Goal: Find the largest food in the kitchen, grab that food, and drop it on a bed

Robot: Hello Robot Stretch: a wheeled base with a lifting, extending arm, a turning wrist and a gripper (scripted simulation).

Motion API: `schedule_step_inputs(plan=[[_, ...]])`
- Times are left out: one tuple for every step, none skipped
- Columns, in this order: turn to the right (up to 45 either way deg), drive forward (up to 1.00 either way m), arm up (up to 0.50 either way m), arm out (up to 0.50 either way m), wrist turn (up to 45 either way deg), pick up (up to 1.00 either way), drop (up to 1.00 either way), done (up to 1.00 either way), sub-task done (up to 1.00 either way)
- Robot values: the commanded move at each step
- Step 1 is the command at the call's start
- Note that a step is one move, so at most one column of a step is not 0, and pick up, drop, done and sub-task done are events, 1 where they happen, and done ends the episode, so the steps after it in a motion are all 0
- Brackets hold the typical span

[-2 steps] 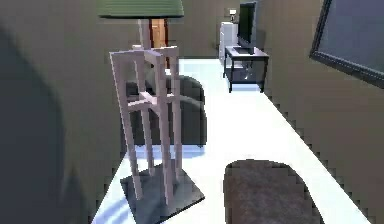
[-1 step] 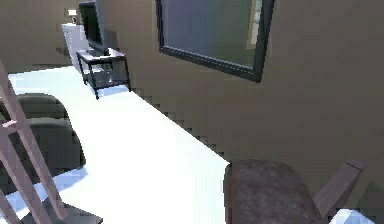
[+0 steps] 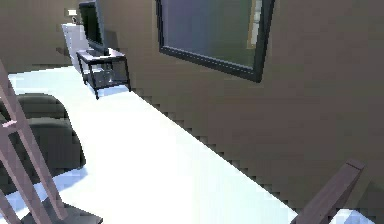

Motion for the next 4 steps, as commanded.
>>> schedule_step_inputs(plan=[[0.0, 0.0, 0.0, 0.0, 45.0, 0.0, 0.0, 0.0, 0.0], [0.0, 0.0, 0.0, 0.0, 45.0, 0.0, 0.0, 0.0, 0.0], [0.0, 0.0, 0.0, 0.0, 39.0, 0.0, 0.0, 0.0, 0.0], [0.0, 0.0, -0.32, 0.0, 0.0, 0.0, 0.0, 0.0, 0.0]])
